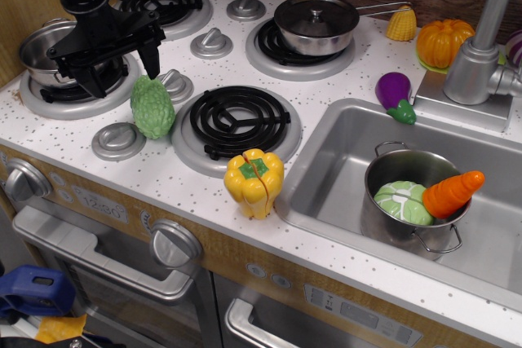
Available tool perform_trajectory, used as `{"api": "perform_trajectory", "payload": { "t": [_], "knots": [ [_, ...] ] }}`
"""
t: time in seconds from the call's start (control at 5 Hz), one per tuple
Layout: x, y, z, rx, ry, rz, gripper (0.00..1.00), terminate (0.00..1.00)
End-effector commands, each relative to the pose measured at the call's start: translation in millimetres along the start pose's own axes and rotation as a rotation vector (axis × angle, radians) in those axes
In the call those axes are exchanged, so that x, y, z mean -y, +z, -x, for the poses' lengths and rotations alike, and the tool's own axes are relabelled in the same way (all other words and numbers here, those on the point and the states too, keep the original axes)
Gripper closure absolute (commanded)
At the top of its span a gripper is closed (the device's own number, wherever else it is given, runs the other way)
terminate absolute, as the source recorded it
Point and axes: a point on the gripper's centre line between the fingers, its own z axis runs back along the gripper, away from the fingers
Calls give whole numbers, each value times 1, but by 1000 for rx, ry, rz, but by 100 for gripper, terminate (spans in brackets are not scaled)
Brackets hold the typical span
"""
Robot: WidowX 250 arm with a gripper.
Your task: Put green squash in pot or pan
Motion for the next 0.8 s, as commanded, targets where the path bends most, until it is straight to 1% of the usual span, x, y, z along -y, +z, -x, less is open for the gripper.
{"api": "perform_trajectory", "payload": {
  "t": [0.0, 0.4, 0.6],
  "knots": [
    [-2, -7, -6, 13, -54, 53, 0, 0],
    [19, -27, -6, 71, -51, 111, 0, 0],
    [26, -42, 0, 93, -34, 147, 0, 0]
  ]
}}
